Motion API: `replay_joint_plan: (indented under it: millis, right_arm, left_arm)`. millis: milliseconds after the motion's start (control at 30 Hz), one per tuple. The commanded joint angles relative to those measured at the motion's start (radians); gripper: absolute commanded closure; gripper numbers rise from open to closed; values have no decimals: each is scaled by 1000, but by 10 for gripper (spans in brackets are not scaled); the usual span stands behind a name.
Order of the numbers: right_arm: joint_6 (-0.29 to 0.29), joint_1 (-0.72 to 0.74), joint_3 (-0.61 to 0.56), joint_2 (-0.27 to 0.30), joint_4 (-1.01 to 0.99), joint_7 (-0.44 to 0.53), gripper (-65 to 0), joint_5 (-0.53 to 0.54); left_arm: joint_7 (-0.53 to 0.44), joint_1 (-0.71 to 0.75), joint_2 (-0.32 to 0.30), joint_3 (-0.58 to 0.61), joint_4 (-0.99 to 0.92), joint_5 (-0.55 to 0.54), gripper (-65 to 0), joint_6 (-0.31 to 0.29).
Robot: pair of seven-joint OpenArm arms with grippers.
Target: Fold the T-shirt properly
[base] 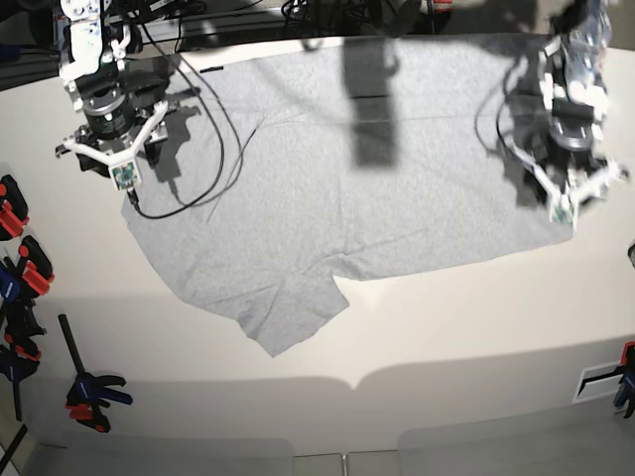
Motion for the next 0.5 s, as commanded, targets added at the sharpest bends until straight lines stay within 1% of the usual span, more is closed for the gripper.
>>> replay_joint_plan:
  millis: [0,33,100,167,267,367,467]
  right_arm:
    - [7,23,7,11,17,-8,-342,7]
    - [11,40,7,11,17,-46,-342,15]
    - [29,74,7,12,17,-124,-342,48]
    - [60,105,7,12,17,-170,-342,90]
    - [83,139,7,11,17,-187,-342,156]
    - [91,159,7,12,17,-195,-342,211]
    - [122,160,7,11,17,-195,-342,267]
  left_arm:
    - [-24,-34,-24,-7,-9,-4,-290,3]
    - [-27,-67,-30,-7,-35,-27,-290,-7]
    - [-43,-132,-36,-7,-106,-92,-290,-55]
    - [-50,-212,-37,-7,-202,-177,-290,-109]
    - [-67,-344,-37,-7,-372,-298,-290,-179]
    - [-77,-492,-37,-7,-566,-386,-290,-243]
    - [-108,-642,-37,-6,-792,-439,-290,-348]
